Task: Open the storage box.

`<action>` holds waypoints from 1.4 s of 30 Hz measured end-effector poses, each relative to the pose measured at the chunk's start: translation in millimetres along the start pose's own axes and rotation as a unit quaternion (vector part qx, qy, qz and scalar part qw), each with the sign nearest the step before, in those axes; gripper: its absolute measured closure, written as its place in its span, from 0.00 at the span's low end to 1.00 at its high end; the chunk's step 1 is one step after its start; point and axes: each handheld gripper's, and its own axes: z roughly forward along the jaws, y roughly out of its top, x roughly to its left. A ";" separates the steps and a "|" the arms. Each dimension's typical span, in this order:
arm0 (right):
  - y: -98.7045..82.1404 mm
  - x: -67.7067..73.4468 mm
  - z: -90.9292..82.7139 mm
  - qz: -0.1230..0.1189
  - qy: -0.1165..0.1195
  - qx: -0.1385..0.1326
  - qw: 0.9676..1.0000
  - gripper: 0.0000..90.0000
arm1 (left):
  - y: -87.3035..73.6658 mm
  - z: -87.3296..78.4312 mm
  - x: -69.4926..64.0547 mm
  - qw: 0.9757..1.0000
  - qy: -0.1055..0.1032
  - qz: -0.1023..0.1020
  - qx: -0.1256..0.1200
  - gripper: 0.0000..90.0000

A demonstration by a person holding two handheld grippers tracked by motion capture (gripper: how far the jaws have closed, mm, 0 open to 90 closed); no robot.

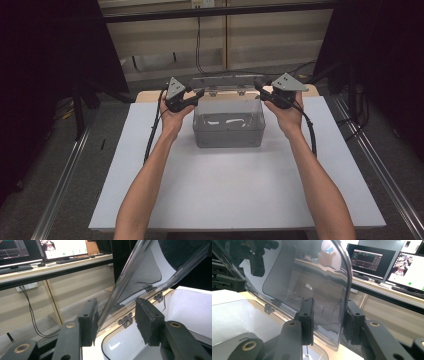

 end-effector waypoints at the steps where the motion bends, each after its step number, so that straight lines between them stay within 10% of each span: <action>1: 0.3 -0.2 0.3 -0.001 0.000 0.000 1.000 0.72 | 0.0 0.5 1.2 1.000 0.003 -0.001 0.000 0.63; 21: -3.3 -4.3 3.5 0.007 0.004 0.004 1.000 0.66 | 2.3 6.9 4.1 1.000 0.005 -0.002 0.005 0.71; 42: -46.3 -19.5 26.3 0.043 0.011 0.044 0.998 0.68 | 5.7 10.2 9.2 1.000 0.008 -0.015 0.010 0.74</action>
